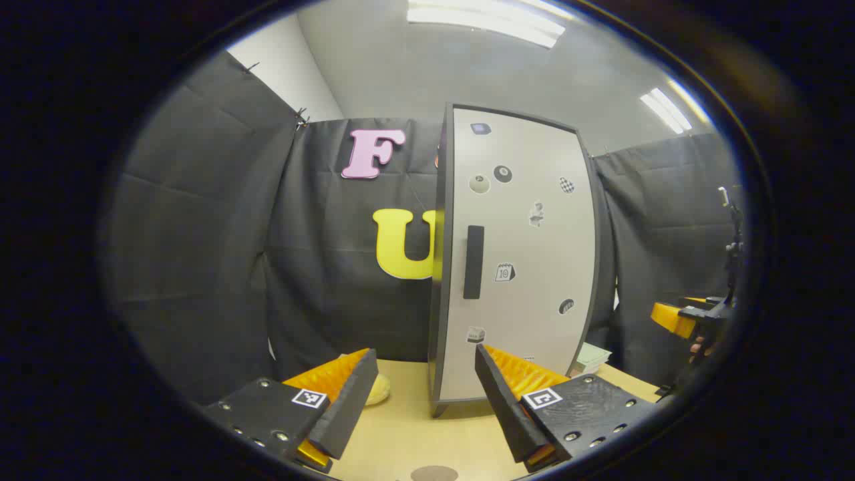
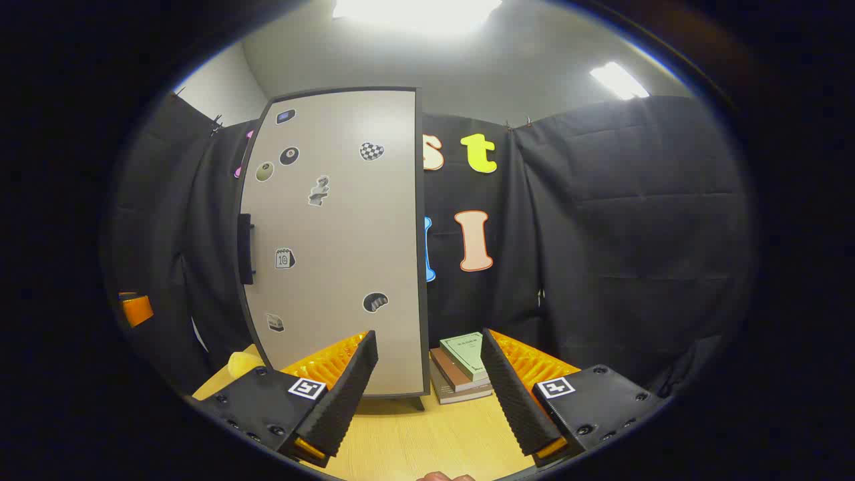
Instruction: Open the cabinet door with the right hand, grasp the bottle in the cabinet with the left hand and place it on the coaster, then close the cabinet door with the right hand.
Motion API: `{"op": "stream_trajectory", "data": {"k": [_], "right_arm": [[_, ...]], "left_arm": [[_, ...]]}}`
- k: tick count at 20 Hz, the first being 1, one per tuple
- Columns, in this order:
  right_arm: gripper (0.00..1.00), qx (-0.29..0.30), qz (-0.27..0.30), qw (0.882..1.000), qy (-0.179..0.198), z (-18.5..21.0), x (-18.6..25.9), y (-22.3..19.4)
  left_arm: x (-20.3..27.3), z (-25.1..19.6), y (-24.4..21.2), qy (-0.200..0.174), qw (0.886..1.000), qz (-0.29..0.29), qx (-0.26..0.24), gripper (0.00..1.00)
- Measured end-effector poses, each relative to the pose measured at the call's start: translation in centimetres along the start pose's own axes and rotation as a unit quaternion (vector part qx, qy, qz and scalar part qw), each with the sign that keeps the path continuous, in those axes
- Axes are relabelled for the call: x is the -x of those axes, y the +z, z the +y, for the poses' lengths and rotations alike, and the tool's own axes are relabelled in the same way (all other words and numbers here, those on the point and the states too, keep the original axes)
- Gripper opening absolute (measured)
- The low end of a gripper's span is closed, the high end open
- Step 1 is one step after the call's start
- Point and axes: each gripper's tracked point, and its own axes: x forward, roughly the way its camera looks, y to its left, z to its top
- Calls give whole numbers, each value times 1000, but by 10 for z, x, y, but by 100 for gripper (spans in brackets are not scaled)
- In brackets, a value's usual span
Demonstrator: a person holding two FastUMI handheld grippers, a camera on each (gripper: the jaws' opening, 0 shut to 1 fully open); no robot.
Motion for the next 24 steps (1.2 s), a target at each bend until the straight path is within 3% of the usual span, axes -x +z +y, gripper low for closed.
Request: {"op": "stream_trajectory", "data": {"k": [1,11,12,16,21,24], "right_arm": [[94,0,2,1000,0,0,1,1],[94,-1,4,1000,3,3,4,-2],[99,-2,7,1000,4,3,3,-3],[95,-6,13,1000,10,10,1,-3],[94,-6,15,999,32,32,-6,4],[99,-7,18,998,62,53,-12,14]], "left_arm": [[1,1,-1,0,1000,-1,-4,89],[-1,-1,-5,-8,1000,-2,-18,88],[-3,-2,-5,-9,1000,-2,-20,88],[-4,-2,-8,-12,1000,-1,-21,88],[-1,8,-15,-4,1000,3,-22,88],[5,16,-25,9,1000,3,-13,88]]}}
